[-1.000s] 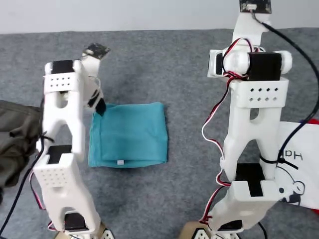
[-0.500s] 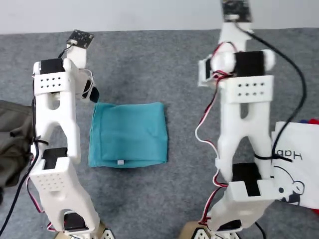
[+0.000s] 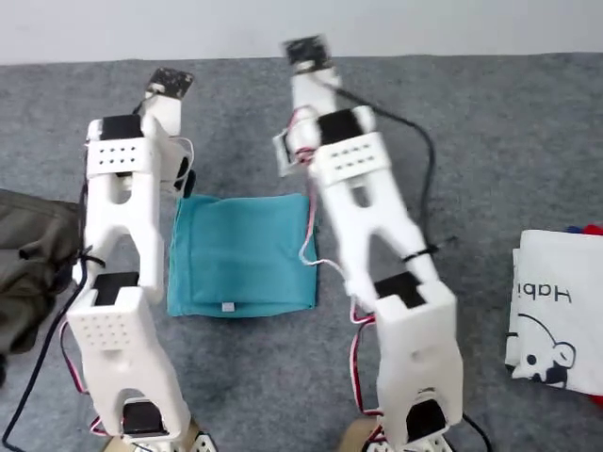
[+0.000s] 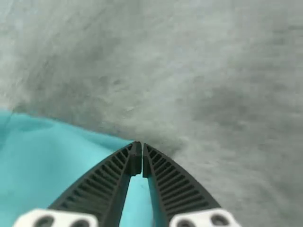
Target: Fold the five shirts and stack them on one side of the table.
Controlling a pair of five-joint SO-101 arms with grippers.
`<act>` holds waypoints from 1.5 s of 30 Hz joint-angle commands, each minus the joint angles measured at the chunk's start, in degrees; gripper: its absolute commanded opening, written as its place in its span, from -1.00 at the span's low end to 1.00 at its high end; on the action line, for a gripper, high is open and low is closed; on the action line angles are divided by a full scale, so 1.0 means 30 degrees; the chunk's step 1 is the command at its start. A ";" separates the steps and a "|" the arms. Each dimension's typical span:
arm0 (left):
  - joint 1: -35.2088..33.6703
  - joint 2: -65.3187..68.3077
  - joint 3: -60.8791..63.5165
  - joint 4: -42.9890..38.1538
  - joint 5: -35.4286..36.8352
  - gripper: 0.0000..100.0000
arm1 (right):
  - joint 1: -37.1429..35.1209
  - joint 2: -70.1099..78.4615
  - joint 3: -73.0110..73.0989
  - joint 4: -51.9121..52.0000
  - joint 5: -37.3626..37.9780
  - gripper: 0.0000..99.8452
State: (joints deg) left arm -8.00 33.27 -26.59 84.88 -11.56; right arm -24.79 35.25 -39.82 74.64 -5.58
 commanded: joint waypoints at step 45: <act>-0.0147 0.1934 -0.3883 0.1700 0.0059 -0.74 | 0.1509 0.0747 -0.1055 -0.0835 0.1407 -0.98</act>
State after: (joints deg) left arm -9.49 40.31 -35.74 89.19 -11.56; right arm -19.96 43.16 -39.82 71.82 -1.89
